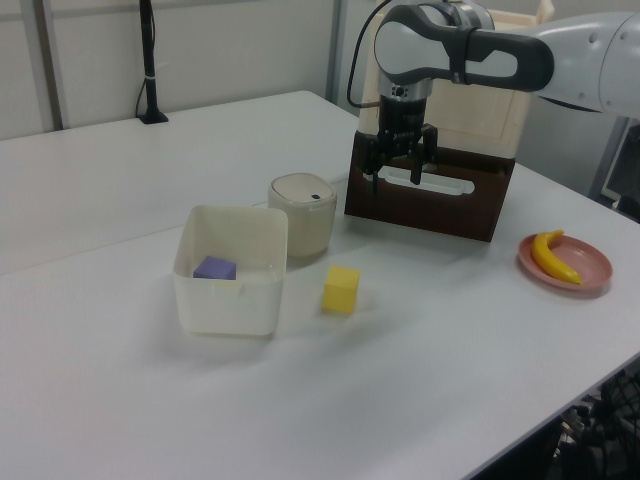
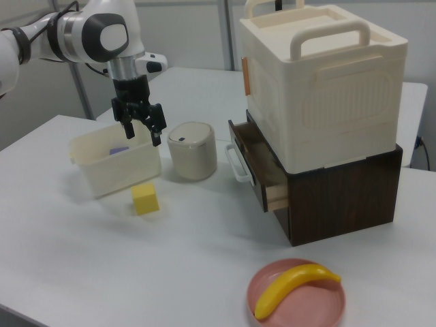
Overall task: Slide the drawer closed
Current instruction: 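Move the open gripper toward the open dark brown drawer front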
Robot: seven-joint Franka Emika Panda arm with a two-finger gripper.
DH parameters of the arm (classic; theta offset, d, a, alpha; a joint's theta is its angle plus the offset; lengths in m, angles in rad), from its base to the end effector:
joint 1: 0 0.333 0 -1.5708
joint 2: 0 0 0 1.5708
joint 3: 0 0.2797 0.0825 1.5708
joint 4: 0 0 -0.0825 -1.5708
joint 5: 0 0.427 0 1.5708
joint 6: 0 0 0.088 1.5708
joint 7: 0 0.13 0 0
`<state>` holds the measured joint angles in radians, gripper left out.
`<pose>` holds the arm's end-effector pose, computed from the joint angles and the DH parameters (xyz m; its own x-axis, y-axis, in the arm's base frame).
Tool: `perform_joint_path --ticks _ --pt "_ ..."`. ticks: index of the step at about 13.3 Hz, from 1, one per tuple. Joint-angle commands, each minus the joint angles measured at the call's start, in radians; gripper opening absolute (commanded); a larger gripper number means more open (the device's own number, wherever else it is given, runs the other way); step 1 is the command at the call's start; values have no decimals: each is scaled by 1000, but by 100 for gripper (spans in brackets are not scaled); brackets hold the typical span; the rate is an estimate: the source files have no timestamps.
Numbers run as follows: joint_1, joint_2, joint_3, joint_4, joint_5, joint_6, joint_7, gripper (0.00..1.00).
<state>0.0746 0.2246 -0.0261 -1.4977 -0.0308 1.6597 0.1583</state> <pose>0.6563 0.0293 0.4693 0.9927 -0.1065 -0.0560 -0.1041 -0.9935 0.0457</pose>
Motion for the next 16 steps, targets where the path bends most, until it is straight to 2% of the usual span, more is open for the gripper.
perform_joint_path --ticks 1,6,9,10,11,13,16 --pt "-13 -22 -3 -18 -5 2 -61 100" --pt "-13 -24 -3 -18 -4 -1 -62 99" --pt "-13 -24 -3 -16 -4 0 -57 88" --pt "-13 -24 -6 -16 -1 2 -53 71" --pt "-13 -22 -15 -16 8 3 -48 46" --pt "-15 -22 -46 -15 72 5 -36 15" --pt "-15 -13 -70 -15 78 47 116 4"
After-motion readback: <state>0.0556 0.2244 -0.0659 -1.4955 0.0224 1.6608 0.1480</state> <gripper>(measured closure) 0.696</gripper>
